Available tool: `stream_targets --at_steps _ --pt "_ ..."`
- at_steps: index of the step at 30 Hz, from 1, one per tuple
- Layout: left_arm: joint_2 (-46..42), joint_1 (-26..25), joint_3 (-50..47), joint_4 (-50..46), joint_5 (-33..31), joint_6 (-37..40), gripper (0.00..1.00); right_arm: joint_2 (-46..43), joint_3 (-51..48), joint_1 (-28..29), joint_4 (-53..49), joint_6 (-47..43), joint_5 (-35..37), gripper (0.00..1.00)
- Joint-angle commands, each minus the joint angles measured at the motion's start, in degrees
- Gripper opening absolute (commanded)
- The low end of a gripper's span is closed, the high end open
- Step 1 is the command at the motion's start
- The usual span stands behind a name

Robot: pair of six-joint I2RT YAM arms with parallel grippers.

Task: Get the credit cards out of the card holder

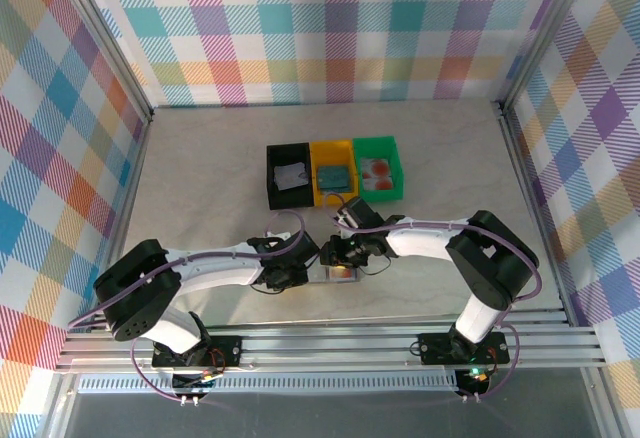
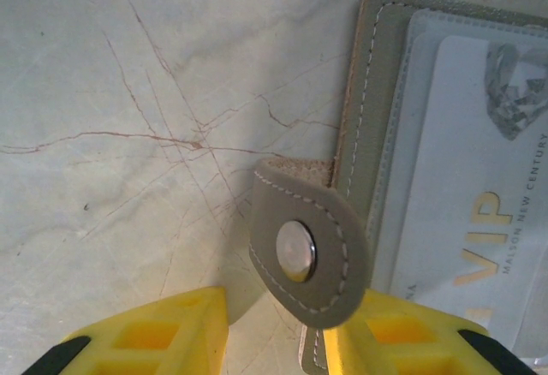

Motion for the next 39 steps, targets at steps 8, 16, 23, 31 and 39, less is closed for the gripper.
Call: stream_targets --at_steps 8,16,23,31,39 --pt "9.67 -0.43 -4.63 13.39 7.27 -1.65 0.32 -2.43 1.77 0.36 -0.53 1.74 2.82 0.31" --pt "9.46 -0.43 -5.13 14.16 7.35 -1.64 0.32 -2.50 1.82 0.45 0.89 4.71 1.51 0.30" --pt "10.15 -0.43 -4.78 14.47 7.86 -1.28 0.31 -0.13 2.31 0.59 1.34 4.30 2.10 0.30" --pt "10.47 -0.43 -4.69 14.56 7.97 -1.20 0.31 1.81 2.44 1.40 2.51 4.11 2.39 0.30" --pt "10.65 -0.43 -4.69 14.64 8.08 -1.08 0.30 2.81 2.56 1.92 0.78 3.03 5.75 0.30"
